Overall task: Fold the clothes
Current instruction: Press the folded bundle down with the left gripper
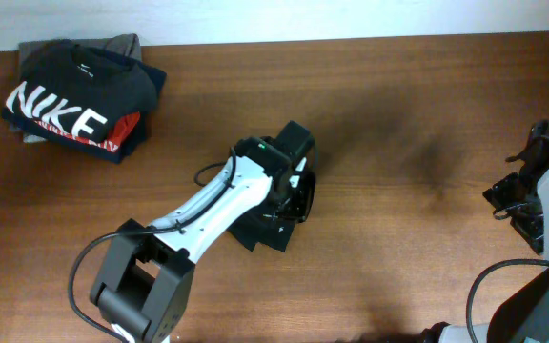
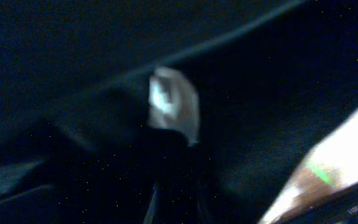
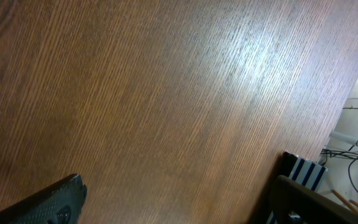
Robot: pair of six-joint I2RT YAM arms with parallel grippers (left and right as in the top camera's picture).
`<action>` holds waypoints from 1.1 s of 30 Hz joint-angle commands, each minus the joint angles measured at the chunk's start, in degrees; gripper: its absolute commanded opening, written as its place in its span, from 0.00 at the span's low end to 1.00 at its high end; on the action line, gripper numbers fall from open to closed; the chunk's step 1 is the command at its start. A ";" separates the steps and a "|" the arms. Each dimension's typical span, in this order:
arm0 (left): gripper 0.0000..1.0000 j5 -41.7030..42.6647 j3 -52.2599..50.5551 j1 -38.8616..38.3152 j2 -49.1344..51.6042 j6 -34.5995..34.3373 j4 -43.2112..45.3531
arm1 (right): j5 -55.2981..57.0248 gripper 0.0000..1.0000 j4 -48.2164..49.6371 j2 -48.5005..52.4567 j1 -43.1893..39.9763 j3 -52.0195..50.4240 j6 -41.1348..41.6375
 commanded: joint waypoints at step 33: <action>0.39 -14.25 20.61 -5.70 -11.17 5.75 -15.06 | 0.33 0.99 -0.04 -1.03 -0.20 0.94 0.87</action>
